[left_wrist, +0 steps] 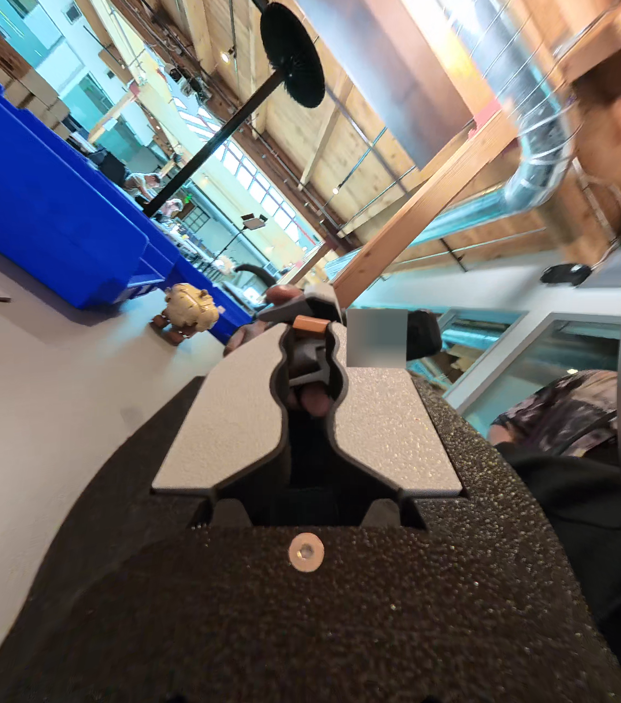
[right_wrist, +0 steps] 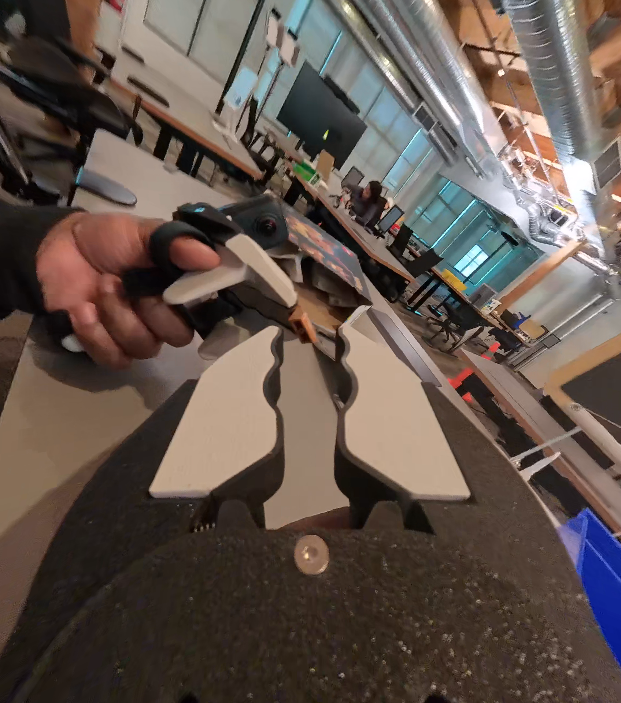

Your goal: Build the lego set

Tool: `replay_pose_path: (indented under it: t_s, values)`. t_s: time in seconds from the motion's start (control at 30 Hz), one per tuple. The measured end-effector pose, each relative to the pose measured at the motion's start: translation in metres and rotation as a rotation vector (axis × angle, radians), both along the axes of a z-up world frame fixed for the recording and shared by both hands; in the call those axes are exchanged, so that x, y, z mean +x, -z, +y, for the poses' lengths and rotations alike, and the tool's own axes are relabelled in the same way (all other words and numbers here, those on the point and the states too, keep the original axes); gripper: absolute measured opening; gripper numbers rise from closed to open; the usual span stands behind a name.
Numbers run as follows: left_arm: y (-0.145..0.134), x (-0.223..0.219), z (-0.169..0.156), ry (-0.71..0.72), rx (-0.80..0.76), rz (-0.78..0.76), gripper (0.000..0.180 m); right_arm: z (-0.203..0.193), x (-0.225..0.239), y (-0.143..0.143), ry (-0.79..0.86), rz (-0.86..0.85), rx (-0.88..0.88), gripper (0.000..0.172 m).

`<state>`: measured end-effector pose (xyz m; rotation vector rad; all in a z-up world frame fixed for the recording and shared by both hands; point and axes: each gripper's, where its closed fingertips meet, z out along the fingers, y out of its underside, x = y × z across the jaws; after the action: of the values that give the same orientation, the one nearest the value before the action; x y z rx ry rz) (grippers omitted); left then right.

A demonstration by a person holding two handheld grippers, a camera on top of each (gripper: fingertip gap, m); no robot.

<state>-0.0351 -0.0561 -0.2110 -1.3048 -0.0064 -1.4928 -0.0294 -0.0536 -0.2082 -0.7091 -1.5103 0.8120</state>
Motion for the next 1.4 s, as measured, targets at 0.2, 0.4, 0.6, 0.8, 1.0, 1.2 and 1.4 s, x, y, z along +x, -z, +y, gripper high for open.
replay_pose_path:
  t_s: [0.2, 0.4, 0.6, 0.8, 1.0, 1.2, 1.4]
  values:
    - [-0.003, 0.001, 0.001, 0.069, -0.044, -0.157, 0.015, 0.001, -0.010, -0.003, 0.015, -0.016, 0.043, 0.010]
    - [-0.011, -0.008, -0.002, 0.039, 0.033, -0.158, 0.013, 0.004, -0.011, -0.003, -0.035, -0.101, -0.072, 0.008]
    - [-0.036, -0.019, -0.034, -0.266, 0.498, 0.294, 0.013, -0.014, 0.008, -0.029, -0.375, -0.089, -0.907, 0.007]
    - [-0.028, 0.003, -0.059, -0.370, 0.793, 0.700, 0.012, -0.041, 0.007, -0.004, -0.512, -0.170, -1.295, 0.007]
    - [-0.018, 0.012, -0.077, -0.258, 0.880, 0.738, 0.014, -0.072, 0.008, -0.002, -0.634, -0.243, -1.311, 0.008]
    - [-0.012, 0.017, -0.084, -0.218, 0.921, 0.770, 0.022, -0.089, 0.010, -0.005, -0.690, -0.303, -1.266, 0.008]
    - [-0.009, 0.026, -0.088, -0.195, 0.960, 0.792, 0.018, -0.094, 0.009, 0.001, -0.709, -0.347, -1.261, 0.008]
